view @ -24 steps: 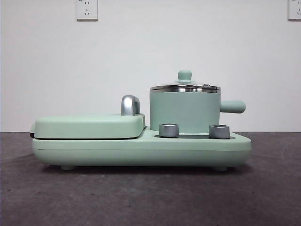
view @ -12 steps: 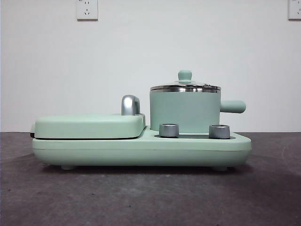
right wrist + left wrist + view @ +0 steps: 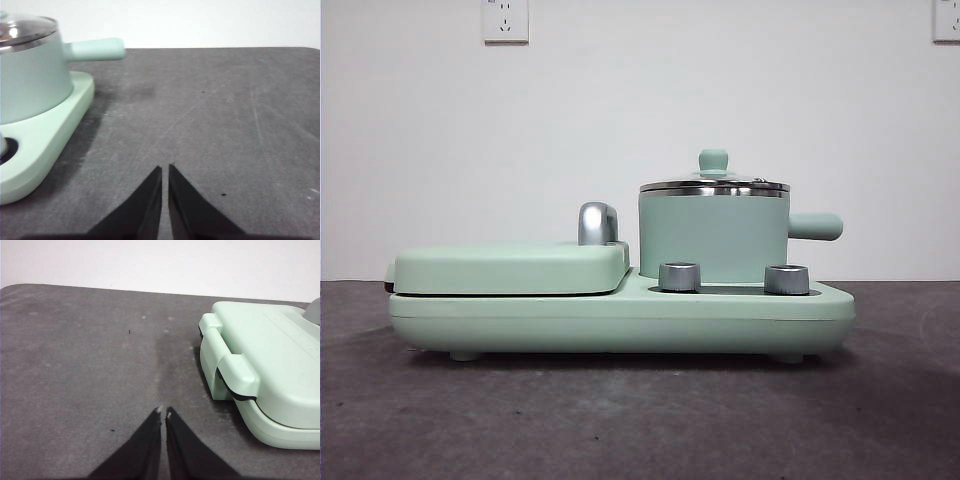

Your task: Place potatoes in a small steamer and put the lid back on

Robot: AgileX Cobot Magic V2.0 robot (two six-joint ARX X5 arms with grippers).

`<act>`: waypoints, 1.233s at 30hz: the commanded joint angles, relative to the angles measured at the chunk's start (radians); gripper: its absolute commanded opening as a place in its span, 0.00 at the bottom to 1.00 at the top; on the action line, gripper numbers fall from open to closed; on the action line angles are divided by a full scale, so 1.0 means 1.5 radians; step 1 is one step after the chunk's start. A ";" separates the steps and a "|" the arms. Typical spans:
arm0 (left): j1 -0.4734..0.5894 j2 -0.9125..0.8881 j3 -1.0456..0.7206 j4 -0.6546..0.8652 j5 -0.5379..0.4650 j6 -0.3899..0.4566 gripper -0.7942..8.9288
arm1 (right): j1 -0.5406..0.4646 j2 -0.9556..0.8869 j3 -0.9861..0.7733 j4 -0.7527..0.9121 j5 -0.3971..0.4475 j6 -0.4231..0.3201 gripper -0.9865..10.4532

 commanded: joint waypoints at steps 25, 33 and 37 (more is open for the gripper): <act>0.001 -0.001 -0.013 -0.003 -0.002 0.007 0.10 | 0.005 -0.002 -0.003 0.012 0.014 -0.020 0.10; 0.001 -0.001 -0.013 -0.003 -0.002 0.007 0.10 | 0.005 -0.002 -0.003 0.012 0.014 -0.020 0.10; 0.001 -0.001 -0.013 -0.003 -0.002 0.007 0.10 | 0.005 -0.002 -0.003 0.012 0.014 -0.020 0.10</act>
